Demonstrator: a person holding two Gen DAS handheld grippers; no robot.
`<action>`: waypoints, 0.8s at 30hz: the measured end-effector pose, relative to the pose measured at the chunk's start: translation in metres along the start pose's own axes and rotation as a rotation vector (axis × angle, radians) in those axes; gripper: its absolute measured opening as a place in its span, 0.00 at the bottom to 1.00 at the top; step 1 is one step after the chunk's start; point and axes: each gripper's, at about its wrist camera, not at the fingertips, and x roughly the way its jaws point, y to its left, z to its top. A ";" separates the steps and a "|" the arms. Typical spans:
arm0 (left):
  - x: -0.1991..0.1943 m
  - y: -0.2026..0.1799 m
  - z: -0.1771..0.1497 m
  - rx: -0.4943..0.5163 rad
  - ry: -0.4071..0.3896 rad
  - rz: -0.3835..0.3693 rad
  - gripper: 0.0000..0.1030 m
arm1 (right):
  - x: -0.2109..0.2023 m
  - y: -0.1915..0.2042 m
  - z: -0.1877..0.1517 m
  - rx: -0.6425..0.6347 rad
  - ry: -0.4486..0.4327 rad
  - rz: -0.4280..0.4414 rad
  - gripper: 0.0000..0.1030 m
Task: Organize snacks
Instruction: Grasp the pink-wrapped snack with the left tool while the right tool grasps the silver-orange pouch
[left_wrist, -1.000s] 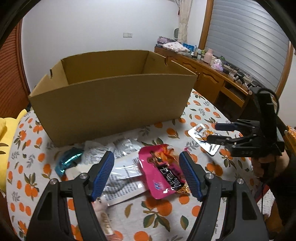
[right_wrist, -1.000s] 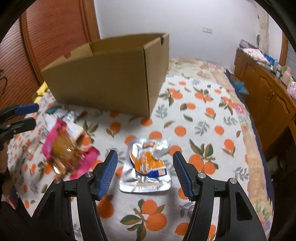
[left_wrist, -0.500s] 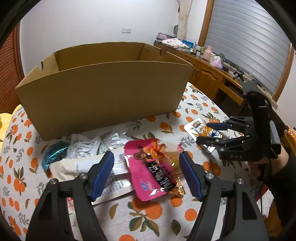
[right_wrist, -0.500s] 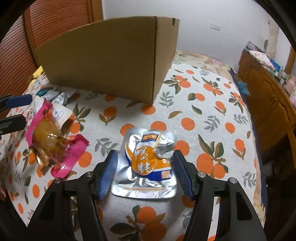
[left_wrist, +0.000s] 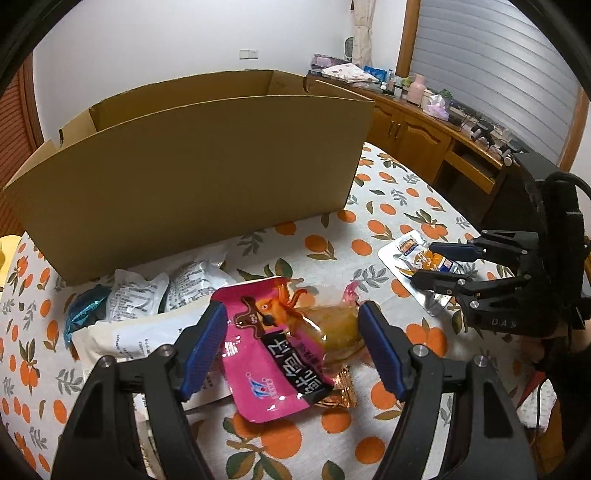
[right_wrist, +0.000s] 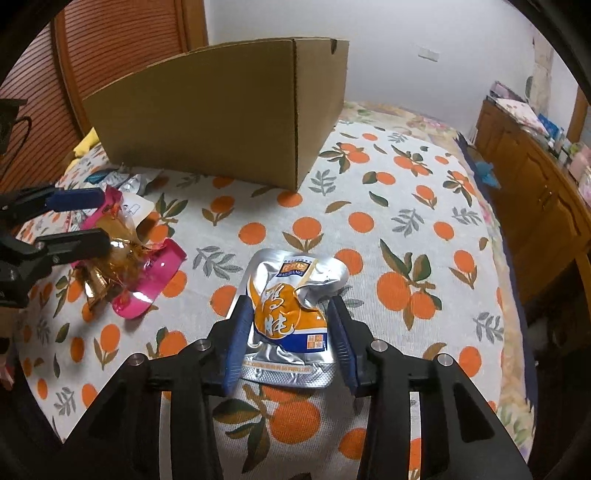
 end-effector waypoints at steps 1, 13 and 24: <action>0.001 -0.001 0.000 0.003 -0.001 0.006 0.73 | 0.000 0.000 -0.001 -0.001 -0.009 -0.001 0.42; 0.007 -0.020 -0.009 0.031 -0.006 0.065 0.83 | 0.001 0.000 -0.002 0.003 -0.024 0.005 0.43; 0.011 -0.041 -0.015 0.118 -0.033 0.134 0.63 | 0.002 0.001 -0.002 0.000 -0.024 0.001 0.43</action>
